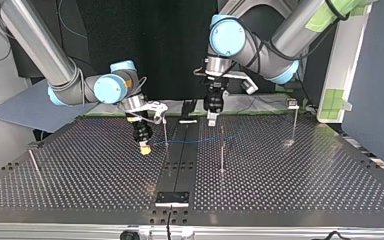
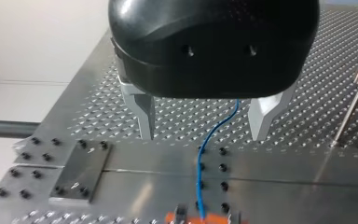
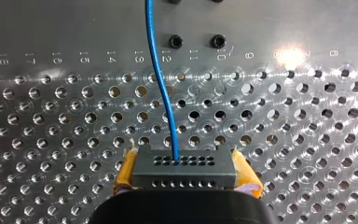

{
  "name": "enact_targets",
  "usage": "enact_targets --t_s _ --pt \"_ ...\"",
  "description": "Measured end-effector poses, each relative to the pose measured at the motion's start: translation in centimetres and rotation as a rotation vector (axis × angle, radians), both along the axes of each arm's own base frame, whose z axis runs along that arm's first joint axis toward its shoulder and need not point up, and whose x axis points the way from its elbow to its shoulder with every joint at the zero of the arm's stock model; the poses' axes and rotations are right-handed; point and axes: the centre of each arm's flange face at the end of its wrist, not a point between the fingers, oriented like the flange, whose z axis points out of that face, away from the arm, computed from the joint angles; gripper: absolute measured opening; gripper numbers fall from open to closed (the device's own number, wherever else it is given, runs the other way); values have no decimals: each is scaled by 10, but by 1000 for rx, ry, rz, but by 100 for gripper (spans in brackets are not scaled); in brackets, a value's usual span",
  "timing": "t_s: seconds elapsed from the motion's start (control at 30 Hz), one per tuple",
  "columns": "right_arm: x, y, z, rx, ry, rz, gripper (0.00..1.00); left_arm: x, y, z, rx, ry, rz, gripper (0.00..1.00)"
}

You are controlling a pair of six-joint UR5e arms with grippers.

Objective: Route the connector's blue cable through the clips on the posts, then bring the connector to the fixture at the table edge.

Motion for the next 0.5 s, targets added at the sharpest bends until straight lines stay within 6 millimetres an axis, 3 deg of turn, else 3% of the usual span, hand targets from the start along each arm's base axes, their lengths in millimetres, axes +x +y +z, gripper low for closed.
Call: enact_targets --t_s 0.5 --pt "0 0 -1 5 1 1 0 0 -65 -12 -20 -10 2 100"
